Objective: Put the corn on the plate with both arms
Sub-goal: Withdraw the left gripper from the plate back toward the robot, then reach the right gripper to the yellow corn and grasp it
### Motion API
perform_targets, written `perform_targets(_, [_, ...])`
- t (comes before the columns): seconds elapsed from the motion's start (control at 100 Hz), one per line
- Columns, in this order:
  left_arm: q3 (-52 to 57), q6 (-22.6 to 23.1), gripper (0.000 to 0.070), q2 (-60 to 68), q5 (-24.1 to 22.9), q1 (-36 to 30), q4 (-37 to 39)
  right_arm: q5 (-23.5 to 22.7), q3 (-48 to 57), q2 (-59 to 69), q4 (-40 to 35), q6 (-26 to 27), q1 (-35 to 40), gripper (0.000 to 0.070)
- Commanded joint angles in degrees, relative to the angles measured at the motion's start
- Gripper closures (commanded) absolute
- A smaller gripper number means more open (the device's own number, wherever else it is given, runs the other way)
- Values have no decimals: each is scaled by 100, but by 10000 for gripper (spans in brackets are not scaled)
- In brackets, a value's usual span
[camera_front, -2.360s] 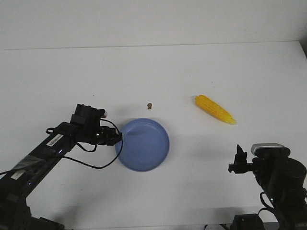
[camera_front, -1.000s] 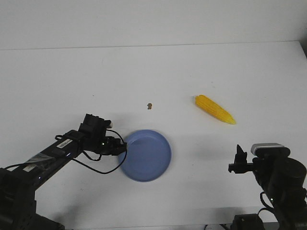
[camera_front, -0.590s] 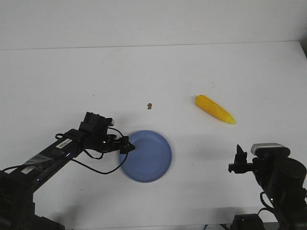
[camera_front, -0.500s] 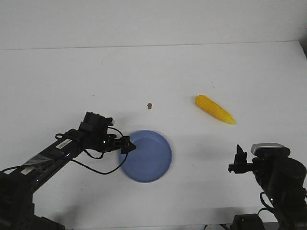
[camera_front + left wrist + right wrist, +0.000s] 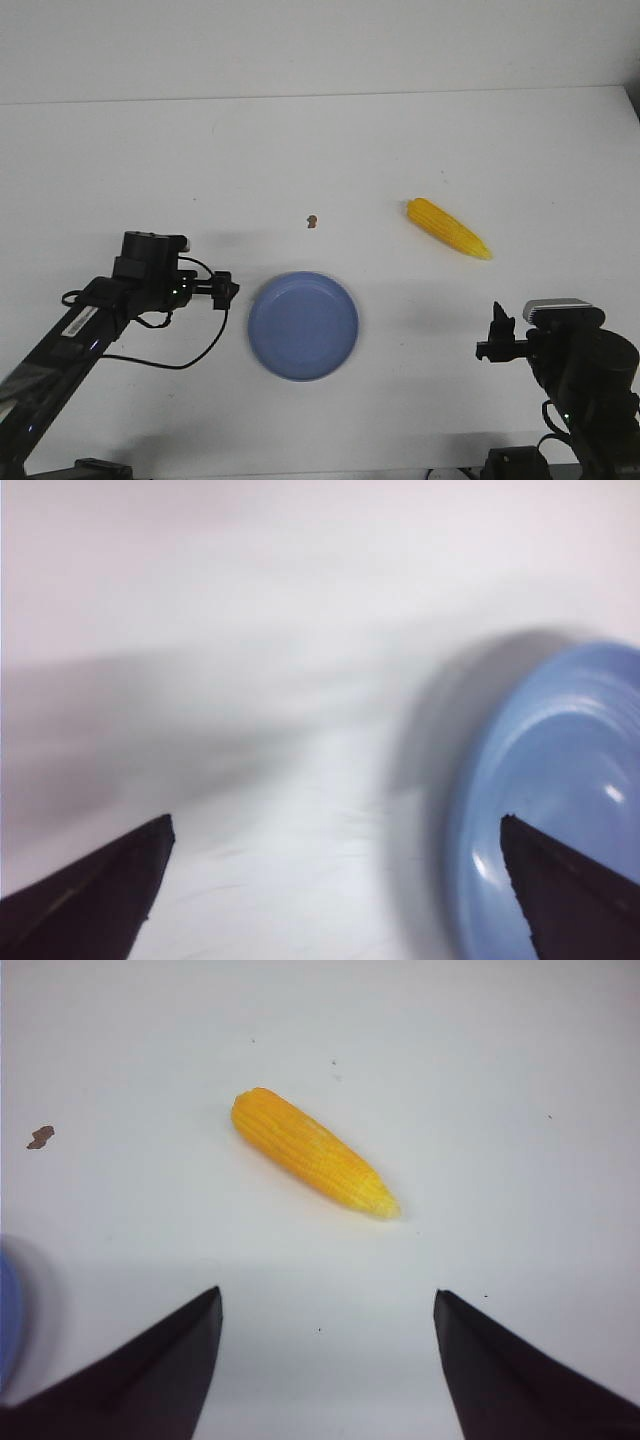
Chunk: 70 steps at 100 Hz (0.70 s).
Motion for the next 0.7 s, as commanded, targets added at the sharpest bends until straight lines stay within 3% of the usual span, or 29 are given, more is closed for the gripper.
perform_targets(0.0, [52, 590, 21, -229, -592, 61, -188, 2, 111, 39, 59, 74, 7, 252])
perform_targets(0.11, [52, 822, 21, -822, -1121, 162, -297, 2, 111, 39, 127, 74, 7, 252])
perform_targets(0.35, [52, 981, 22, -1816, -1215, 546, -549, 0, 111, 96, 315, 15, 9, 252])
perform_targets(0.69, [52, 855, 23, -2026, -1211, 654, -614, 2, 122, 1567, 925, -765, 9, 195])
